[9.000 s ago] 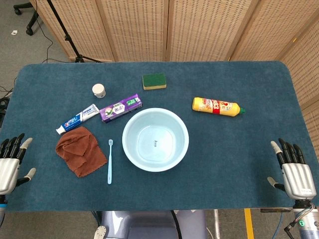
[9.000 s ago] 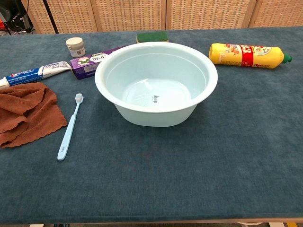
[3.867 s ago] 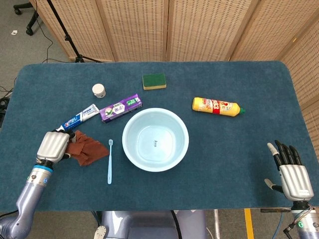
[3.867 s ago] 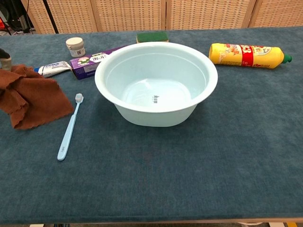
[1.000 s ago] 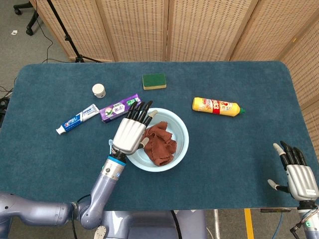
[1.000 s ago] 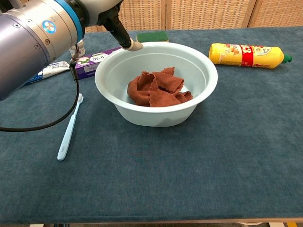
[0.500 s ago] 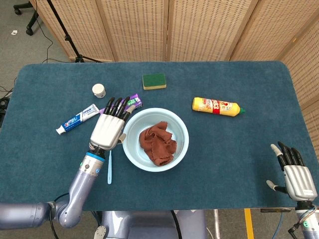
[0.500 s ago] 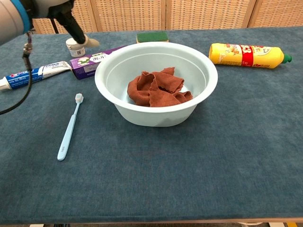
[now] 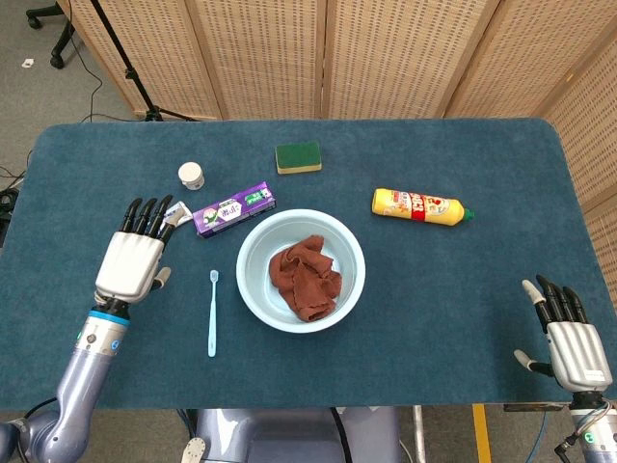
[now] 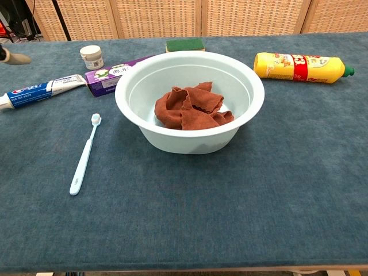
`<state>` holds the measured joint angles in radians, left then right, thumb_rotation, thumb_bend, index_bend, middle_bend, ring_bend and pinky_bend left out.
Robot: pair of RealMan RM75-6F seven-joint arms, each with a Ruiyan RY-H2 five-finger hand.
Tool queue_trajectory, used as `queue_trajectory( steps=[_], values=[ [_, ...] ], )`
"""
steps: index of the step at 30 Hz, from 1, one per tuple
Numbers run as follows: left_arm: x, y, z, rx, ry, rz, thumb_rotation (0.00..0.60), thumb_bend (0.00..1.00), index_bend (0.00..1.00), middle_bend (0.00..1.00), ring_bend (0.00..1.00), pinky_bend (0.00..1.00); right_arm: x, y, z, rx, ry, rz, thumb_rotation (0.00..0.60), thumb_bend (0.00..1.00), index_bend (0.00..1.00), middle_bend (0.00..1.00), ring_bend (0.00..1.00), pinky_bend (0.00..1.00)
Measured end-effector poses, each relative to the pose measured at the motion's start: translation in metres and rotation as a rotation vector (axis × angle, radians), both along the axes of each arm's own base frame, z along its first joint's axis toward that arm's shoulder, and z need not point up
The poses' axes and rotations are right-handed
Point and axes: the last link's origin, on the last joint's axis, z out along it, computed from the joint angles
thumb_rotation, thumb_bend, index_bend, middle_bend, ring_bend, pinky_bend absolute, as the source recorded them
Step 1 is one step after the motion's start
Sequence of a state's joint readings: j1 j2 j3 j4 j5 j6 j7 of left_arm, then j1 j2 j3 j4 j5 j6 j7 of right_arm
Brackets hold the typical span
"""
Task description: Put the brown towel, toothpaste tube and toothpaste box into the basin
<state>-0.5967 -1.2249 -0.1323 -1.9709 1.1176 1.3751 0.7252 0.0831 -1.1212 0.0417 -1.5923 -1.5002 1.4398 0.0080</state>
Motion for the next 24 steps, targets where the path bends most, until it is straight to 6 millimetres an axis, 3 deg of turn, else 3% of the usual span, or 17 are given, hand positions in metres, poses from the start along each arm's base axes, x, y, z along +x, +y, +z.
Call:
queue_trajectory(
  steps=[12,24],
  values=[
    [-0.059,-0.044,0.016,0.043,0.009,0.042,0.600,0.23,0.08,0.00,0.00,0.00,0.002,0.001,0.000,-0.003,0.006,0.007,0.600,0.10,0.00,0.00,0.00,0.00],
    [-0.109,-0.071,0.005,0.053,-0.049,0.148,0.600,0.24,0.08,0.00,0.00,0.00,0.006,0.002,-0.005,0.004,0.031,0.020,0.600,0.10,0.00,0.00,0.00,0.00]
  ],
)
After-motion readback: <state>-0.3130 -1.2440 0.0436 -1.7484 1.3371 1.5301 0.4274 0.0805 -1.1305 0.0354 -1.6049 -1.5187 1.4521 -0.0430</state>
